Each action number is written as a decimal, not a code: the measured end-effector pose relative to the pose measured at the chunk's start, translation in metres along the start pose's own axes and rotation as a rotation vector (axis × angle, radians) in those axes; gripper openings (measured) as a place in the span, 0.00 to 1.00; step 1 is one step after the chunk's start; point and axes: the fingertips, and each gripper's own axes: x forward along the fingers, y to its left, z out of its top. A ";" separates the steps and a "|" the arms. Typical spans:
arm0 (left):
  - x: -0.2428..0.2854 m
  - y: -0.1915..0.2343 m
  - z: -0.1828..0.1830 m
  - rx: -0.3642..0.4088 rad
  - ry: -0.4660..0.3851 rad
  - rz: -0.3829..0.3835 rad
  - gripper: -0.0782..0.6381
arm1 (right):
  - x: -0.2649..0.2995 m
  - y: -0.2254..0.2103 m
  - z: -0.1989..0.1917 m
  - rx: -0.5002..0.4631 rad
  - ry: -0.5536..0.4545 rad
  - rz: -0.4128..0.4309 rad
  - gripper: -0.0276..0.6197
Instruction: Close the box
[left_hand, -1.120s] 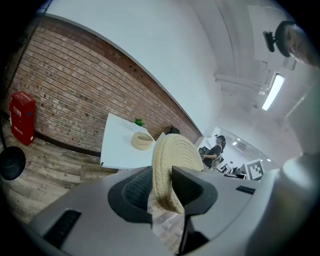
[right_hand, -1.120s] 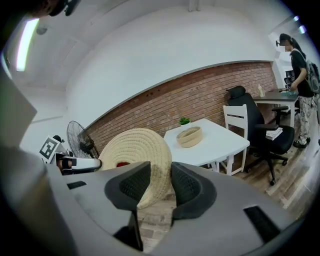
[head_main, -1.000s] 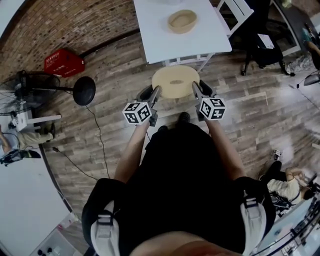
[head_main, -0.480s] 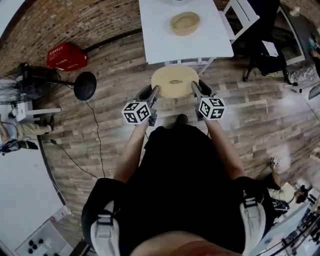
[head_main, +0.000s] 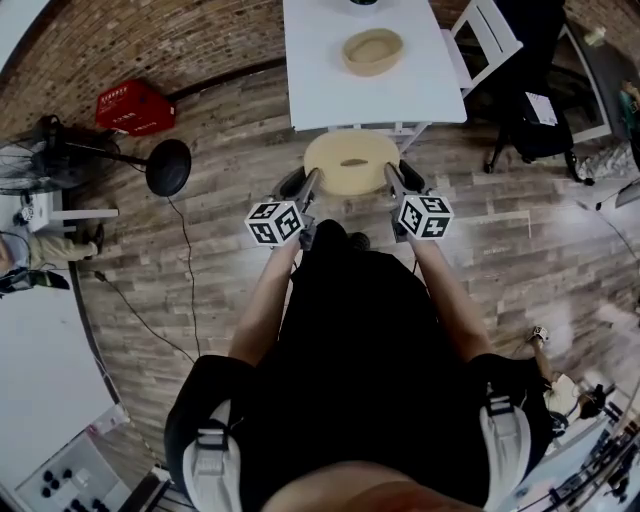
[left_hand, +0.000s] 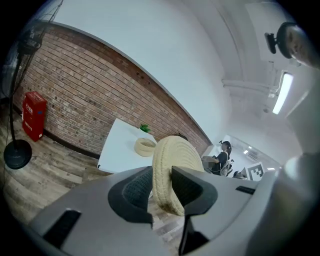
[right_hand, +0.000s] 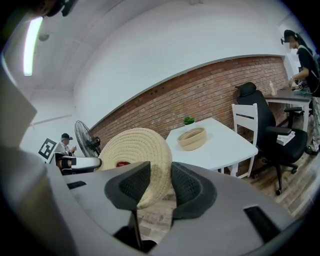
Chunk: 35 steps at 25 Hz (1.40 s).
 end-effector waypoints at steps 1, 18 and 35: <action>0.001 0.000 0.002 0.001 -0.005 -0.002 0.29 | 0.000 -0.001 0.002 0.000 -0.003 0.000 0.24; 0.024 0.010 0.010 -0.013 -0.014 -0.007 0.29 | 0.020 -0.013 0.015 -0.015 -0.015 -0.009 0.24; 0.088 0.030 0.051 -0.024 -0.001 -0.040 0.28 | 0.072 -0.046 0.057 -0.011 -0.016 -0.043 0.24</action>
